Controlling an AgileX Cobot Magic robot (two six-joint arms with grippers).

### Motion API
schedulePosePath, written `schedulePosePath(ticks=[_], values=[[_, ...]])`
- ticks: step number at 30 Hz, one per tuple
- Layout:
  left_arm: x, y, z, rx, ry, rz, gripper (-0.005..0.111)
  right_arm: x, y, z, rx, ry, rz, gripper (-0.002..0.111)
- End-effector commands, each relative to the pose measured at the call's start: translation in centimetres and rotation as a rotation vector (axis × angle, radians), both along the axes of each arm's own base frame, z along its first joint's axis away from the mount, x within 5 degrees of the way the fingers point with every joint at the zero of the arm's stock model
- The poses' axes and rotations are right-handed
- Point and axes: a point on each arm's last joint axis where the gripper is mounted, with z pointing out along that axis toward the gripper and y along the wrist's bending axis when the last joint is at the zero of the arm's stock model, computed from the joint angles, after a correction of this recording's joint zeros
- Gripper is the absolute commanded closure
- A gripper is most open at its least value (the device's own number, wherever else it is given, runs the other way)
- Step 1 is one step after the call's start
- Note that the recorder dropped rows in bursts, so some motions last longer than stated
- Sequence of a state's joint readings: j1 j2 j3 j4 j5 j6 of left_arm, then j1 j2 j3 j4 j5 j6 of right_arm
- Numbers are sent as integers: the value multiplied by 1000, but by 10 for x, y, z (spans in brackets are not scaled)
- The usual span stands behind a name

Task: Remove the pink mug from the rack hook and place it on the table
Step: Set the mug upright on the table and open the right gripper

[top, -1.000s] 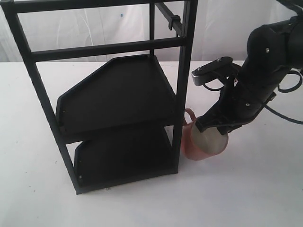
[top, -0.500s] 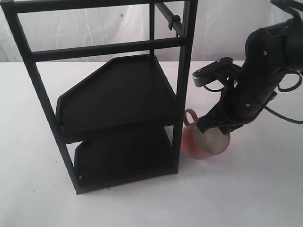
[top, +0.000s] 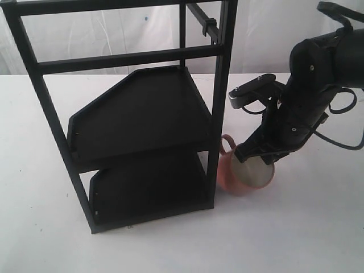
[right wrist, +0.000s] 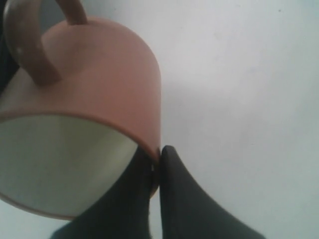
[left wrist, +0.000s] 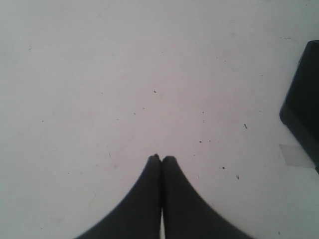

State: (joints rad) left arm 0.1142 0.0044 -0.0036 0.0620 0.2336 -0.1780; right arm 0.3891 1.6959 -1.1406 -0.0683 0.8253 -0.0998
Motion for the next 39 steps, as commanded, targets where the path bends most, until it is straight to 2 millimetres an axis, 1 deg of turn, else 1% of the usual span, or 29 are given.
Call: schedulePosePath(ticks=[1, 15, 17, 21, 24, 39], values=[[0, 0, -1, -1, -1, -6, 107, 1, 0, 0, -3, -6, 9, 108], [0, 0, -1, -1, -1, -6, 107, 2, 0, 0, 1, -12, 7, 108], [0, 0, -1, -1, -1, -6, 107, 2, 0, 0, 4, -12, -3, 104], [0, 0, -1, -1, -1, -6, 107, 2, 0, 0, 9, -13, -16, 93], [0, 0, -1, -1, -1, -6, 107, 3, 0, 1, 11, -19, -16, 89], [0, 0, -1, -1, -1, -6, 107, 3, 1, 1, 13, -22, -16, 88]])
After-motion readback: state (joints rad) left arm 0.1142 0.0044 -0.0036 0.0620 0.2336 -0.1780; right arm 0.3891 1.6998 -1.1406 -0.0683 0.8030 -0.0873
